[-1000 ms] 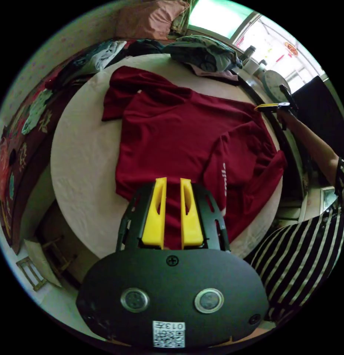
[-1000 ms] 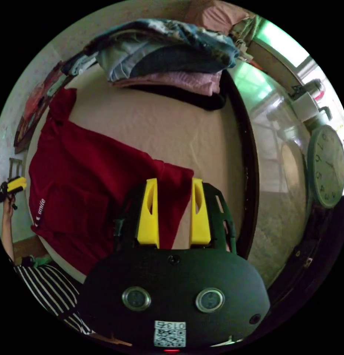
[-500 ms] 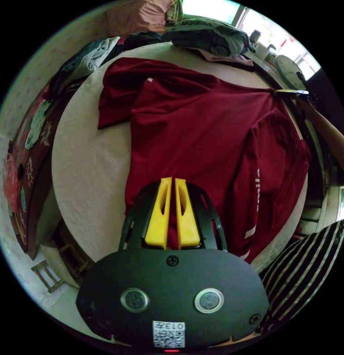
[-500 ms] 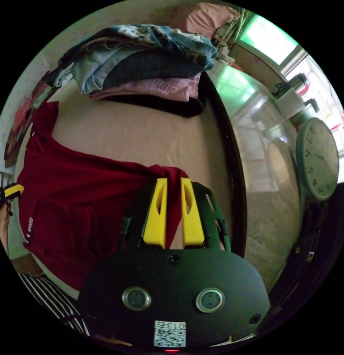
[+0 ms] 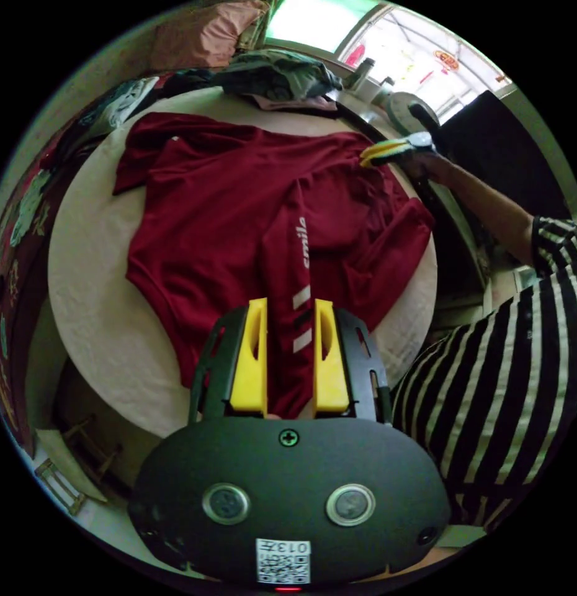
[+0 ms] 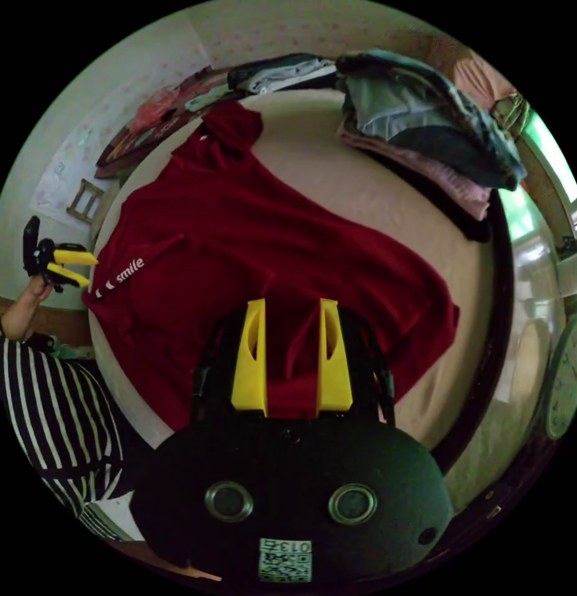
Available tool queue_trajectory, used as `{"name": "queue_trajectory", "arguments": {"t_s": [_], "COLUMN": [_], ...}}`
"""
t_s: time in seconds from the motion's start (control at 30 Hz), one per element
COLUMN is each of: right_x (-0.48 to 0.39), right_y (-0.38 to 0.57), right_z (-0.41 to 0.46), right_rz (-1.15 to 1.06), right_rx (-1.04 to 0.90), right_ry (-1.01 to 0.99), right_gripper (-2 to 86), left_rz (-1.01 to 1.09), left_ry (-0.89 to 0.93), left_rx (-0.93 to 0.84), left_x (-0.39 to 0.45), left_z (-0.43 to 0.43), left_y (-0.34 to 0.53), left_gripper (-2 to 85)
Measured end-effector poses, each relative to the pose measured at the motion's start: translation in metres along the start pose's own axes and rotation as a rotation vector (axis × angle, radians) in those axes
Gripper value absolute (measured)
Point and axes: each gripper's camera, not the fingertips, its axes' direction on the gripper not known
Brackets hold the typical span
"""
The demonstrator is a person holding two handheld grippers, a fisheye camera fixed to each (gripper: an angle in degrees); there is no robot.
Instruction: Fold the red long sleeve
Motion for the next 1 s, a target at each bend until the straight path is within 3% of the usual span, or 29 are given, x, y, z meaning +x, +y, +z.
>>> {"name": "queue_trajectory", "arguments": {"t_s": [0.13, 0.2, 0.37, 0.53, 0.63, 0.73, 0.83, 0.9, 1.0], "right_x": [-0.014, -0.03, -0.084, -0.113, -0.125, -0.136, -0.143, -0.148, -0.158], "right_y": [-0.009, -0.013, -0.014, 0.007, 0.018, 0.029, 0.039, 0.047, 0.069], "right_z": [0.014, -0.004, -0.09, -0.142, -0.137, -0.118, -0.107, -0.113, -0.126], "right_rz": [0.008, -0.037, -0.179, -0.165, -0.167, -0.186, -0.17, -0.164, -0.188], "right_rx": [-0.106, -0.05, 0.29, 0.551, 0.549, 0.492, 0.443, 0.48, 0.564], "right_ry": [0.064, 0.129, 0.335, 0.415, 0.415, 0.421, 0.458, 0.44, 0.415], "right_gripper": [4.5, 3.6, 2.5, 2.4, 2.3, 2.3, 2.2, 2.2, 2.1], "left_rz": [-0.019, -0.069, -0.042, 0.007, 0.026, 0.023, -0.079, -0.128, -0.113], "left_ry": [-0.001, 0.042, -0.057, -0.037, -0.083, -0.208, -0.232, -0.27, -0.329], "left_rx": [-0.079, -0.036, -0.065, -0.024, -0.048, -0.131, -0.05, 0.093, 0.165], "left_x": [0.004, 0.006, 0.021, 0.042, 0.051, 0.046, 0.034, 0.031, 0.039], "left_z": [0.042, 0.05, 0.067, 0.069, 0.087, 0.119, 0.107, 0.081, 0.077], "left_y": [-0.008, -0.015, -0.027, -0.032, -0.035, -0.04, -0.028, -0.007, 0.019], "left_gripper": [11.4, 10.7, 11.7, 12.2, 10.7, 3.3, 0.9, 0.2, 0.0]}}
